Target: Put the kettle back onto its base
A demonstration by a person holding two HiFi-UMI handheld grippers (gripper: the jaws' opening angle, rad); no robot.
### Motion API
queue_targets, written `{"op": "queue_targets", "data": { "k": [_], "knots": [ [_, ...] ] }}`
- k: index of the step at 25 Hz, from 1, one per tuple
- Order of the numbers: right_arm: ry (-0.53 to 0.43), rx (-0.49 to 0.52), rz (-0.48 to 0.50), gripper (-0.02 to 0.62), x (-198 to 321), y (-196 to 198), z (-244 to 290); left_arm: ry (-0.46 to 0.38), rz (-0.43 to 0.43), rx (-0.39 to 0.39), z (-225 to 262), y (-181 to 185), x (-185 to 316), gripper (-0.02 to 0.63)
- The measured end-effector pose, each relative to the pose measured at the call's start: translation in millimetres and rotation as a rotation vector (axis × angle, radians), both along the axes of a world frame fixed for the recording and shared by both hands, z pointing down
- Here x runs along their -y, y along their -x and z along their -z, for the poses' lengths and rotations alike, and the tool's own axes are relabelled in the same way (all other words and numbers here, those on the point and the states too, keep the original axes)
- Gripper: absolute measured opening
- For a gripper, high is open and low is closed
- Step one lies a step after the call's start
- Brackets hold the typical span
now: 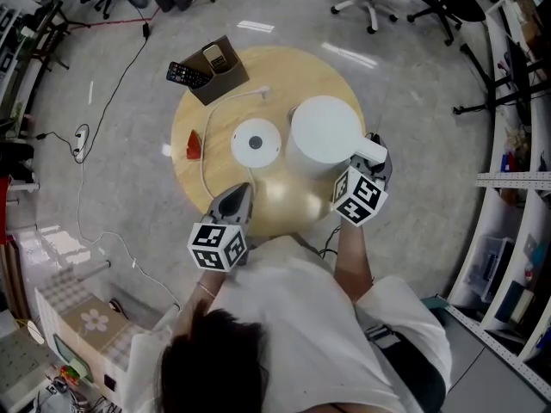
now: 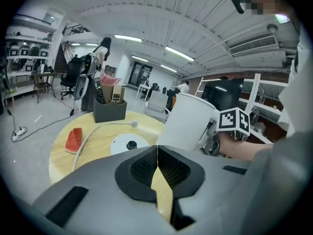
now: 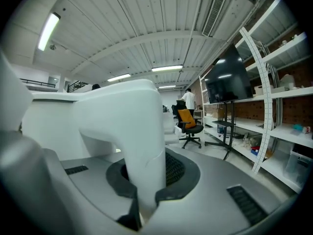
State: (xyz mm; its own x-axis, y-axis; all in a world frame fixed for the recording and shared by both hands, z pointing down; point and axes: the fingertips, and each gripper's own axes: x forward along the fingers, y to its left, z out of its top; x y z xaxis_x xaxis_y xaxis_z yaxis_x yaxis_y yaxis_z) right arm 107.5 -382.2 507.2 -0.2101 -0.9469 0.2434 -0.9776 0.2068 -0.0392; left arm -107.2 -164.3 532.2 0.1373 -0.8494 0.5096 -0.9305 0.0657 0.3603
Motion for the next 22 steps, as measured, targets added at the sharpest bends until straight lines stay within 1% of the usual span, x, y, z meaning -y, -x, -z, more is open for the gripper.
{"op": "queue_targets", "data": {
  "k": [4,8,12,17,22],
  "knots": [
    [-0.039,-0.03,0.035,0.043,2.8,9.9,17.2,-0.017,0.005,-0.005,2.5,-1.9,-0.7,0.026],
    [-0.041,-0.006,0.058,0.043,2.9,20.2,26.8,-0.034,0.025,-0.02,4.5,0.1,-4.8,0.026],
    [-0.052,0.008,0.098,0.043,4.4,35.6,37.8,-0.047,0.067,-0.024,9.2,7.8,-13.3,0.026],
    [-0.05,0.009,0.144,0.043,0.4,61.2,43.4,-0.106,0.118,-0.02,22.3,21.4,-27.8,0.026],
    [-0.062,0.013,0.188,0.043,-4.1,89.1,52.0,-0.126,0.16,-0.007,28.9,32.8,-44.0,0.026]
  ]
}}
